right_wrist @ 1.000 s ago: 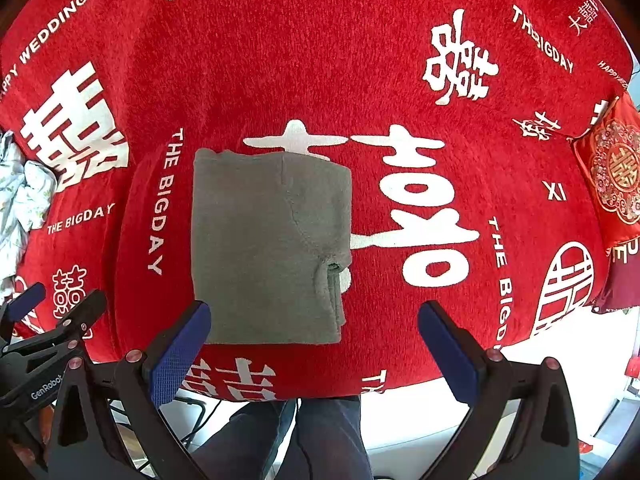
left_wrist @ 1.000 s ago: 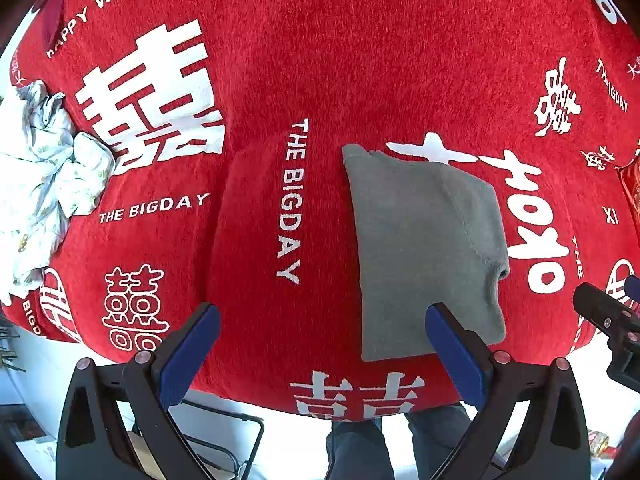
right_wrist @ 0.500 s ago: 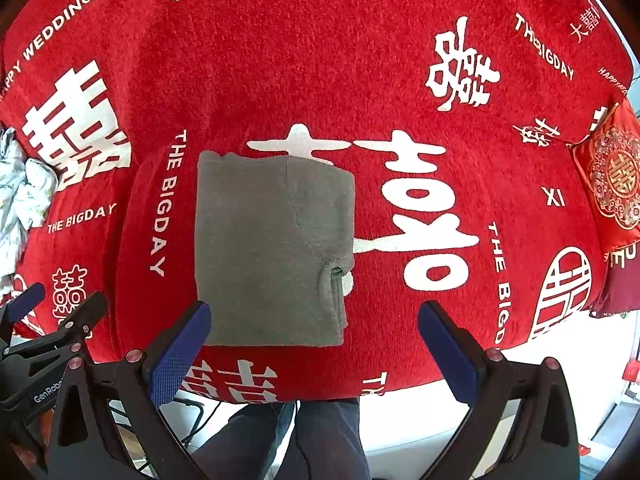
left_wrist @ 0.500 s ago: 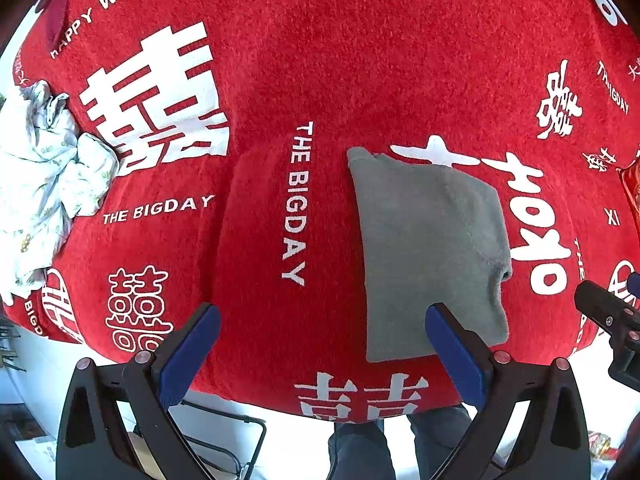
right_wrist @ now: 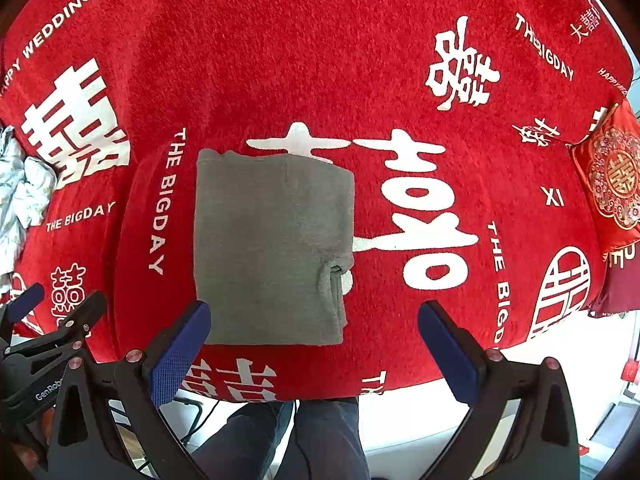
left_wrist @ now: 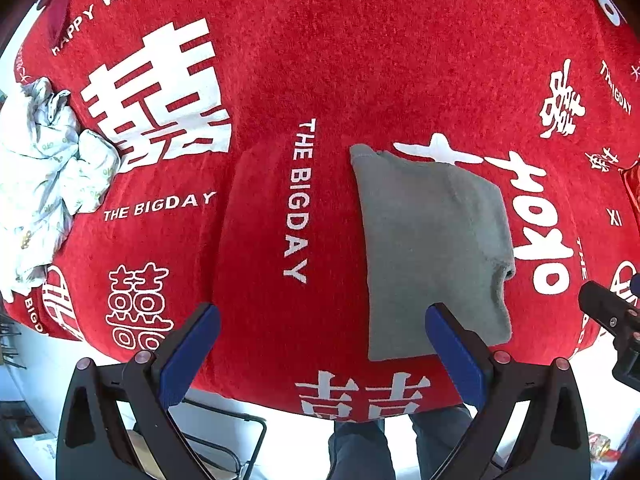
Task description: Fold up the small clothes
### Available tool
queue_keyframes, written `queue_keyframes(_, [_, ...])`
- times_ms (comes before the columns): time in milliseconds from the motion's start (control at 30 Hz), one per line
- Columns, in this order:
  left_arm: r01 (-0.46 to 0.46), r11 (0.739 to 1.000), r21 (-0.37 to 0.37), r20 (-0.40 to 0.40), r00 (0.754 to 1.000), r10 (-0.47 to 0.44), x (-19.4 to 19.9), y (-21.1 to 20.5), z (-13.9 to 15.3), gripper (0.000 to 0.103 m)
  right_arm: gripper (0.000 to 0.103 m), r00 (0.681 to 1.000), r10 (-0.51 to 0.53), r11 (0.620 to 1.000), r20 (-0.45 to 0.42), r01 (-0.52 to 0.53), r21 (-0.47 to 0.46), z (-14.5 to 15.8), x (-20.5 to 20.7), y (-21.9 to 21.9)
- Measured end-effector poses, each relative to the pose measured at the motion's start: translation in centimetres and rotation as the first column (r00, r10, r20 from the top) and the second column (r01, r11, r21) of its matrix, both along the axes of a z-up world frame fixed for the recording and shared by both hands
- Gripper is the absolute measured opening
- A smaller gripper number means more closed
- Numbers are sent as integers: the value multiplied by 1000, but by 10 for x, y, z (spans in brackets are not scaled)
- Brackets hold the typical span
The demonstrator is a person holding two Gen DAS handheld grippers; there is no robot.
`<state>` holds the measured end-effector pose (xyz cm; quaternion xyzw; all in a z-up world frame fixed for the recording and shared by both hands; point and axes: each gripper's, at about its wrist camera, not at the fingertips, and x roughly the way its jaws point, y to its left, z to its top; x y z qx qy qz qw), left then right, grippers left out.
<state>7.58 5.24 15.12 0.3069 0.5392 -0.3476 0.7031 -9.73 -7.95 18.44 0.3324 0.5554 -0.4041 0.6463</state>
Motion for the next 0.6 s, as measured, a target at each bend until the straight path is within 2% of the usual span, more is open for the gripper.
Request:
queue_keyframes(267, [27, 1000, -15, -31, 999, -28, -6, -7, -2, 102, 103, 1000, -31, 1000, 0, 31, -5, -3, -5, 2])
queue_keyframes(600, [78, 996, -31, -33, 996, -79, -19, -16, -2, 102, 103, 999, -40, 999, 10, 40, 0, -9, -17, -7])
